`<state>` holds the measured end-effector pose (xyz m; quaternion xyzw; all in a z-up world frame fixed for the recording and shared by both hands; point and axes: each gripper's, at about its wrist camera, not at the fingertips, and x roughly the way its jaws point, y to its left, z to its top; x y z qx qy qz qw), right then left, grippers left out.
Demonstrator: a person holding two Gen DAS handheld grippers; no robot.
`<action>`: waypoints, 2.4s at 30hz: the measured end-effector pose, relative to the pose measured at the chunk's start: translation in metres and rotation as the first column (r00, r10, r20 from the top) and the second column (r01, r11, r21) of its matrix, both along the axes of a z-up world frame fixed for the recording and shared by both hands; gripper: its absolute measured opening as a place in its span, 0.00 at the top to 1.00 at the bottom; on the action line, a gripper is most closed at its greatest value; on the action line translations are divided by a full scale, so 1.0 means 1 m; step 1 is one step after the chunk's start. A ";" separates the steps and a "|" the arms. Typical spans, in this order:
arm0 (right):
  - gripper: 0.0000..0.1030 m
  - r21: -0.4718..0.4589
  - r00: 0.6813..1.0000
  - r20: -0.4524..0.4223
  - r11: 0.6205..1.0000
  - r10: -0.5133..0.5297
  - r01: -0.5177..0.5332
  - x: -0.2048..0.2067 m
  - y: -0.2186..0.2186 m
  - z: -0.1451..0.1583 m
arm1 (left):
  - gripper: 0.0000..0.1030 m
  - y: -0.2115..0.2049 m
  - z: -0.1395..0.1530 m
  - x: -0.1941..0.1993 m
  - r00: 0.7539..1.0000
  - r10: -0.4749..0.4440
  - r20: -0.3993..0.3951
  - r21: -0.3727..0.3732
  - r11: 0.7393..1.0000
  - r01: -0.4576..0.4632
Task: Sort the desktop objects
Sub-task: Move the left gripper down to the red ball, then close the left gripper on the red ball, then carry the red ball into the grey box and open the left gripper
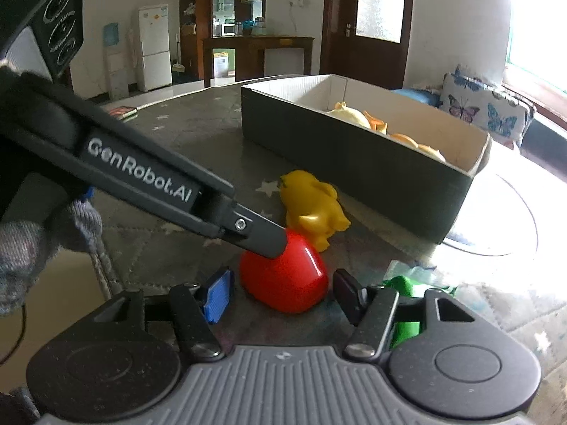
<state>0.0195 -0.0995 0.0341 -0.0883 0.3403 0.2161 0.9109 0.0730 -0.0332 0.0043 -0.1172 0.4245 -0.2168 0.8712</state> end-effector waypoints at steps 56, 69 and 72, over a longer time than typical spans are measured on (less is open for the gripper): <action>0.47 -0.045 0.964 0.262 0.997 -0.045 0.058 0.039 -0.002 0.065 | 0.59 -0.026 0.071 0.049 0.980 -0.031 0.199 -0.015 0.999 0.034; 0.47 -0.003 0.988 0.128 0.996 -0.084 0.085 0.140 -0.021 0.049 | 0.59 -0.042 0.051 0.141 0.992 -0.011 0.124 -0.013 1.000 0.012; 0.47 -0.009 0.990 0.106 0.996 -0.089 0.091 0.152 -0.025 0.042 | 0.59 -0.043 0.043 0.151 0.995 -0.009 0.102 -0.022 1.000 0.011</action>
